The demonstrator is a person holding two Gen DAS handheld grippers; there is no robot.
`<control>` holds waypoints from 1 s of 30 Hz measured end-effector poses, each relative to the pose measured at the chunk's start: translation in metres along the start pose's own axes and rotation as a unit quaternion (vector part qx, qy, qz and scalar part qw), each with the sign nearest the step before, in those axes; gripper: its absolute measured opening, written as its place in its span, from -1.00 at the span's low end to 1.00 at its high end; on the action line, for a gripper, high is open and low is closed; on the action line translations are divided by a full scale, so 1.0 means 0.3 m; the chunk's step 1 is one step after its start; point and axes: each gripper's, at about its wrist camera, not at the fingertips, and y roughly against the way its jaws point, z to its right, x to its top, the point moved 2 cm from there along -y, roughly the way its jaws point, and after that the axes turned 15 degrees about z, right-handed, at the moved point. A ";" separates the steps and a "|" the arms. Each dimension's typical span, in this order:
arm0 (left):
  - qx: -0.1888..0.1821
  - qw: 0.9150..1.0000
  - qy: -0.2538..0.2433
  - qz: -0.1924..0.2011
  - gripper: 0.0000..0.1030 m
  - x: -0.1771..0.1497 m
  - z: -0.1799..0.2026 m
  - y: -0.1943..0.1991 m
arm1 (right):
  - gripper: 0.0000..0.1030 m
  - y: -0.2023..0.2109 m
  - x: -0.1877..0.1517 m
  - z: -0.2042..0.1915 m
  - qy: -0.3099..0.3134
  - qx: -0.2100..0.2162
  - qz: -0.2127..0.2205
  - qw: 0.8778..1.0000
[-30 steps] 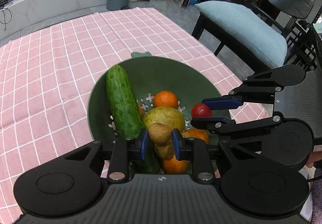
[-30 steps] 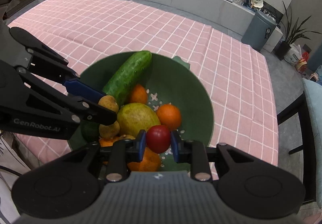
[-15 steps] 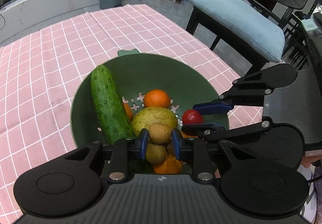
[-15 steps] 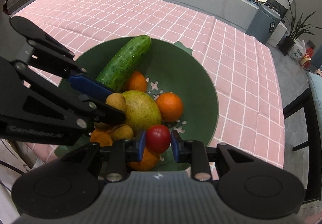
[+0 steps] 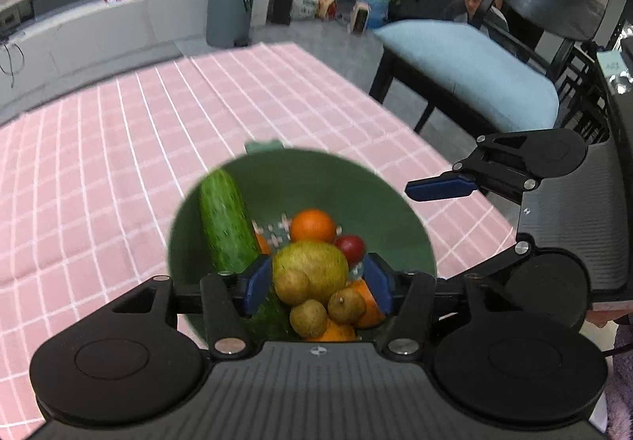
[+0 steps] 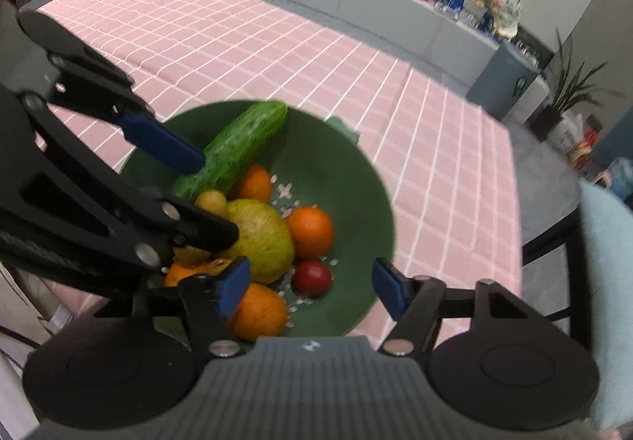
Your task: Organize fruits
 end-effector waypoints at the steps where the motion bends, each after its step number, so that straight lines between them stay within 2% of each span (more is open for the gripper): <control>1: 0.004 1.000 -0.002 0.007 0.27 0.010 0.001 0.021 | 0.37 0.013 0.011 -0.003 0.009 -0.006 0.004 1.000; 2: 0.008 1.000 -0.003 0.015 0.30 0.019 0.001 0.044 | 0.45 0.026 0.020 -0.006 0.016 -0.011 0.009 1.000; 6: 0.025 0.998 -0.008 0.048 0.41 0.049 0.003 0.135 | 0.55 0.091 0.052 -0.012 0.022 -0.033 0.038 0.998; 11: 0.066 0.993 -0.020 0.096 0.52 0.064 0.005 0.247 | 0.66 0.192 0.081 -0.016 -0.030 -0.053 0.091 0.994; 17: 0.130 0.979 -0.043 0.151 0.64 0.048 0.021 0.369 | 0.71 0.295 0.067 -0.052 -0.133 -0.063 0.145 0.978; 22: 0.173 0.963 -0.057 0.196 0.73 0.019 0.038 0.445 | 0.83 0.362 0.035 -0.115 -0.203 -0.074 0.188 0.958; 26: 0.205 0.954 -0.063 0.207 0.77 -0.015 0.048 0.465 | 0.86 0.400 -0.003 -0.169 -0.233 -0.078 0.204 0.947; 30: 0.222 0.950 -0.055 0.212 0.77 -0.069 0.029 0.477 | 0.88 0.419 -0.033 -0.223 -0.231 -0.086 0.215 0.945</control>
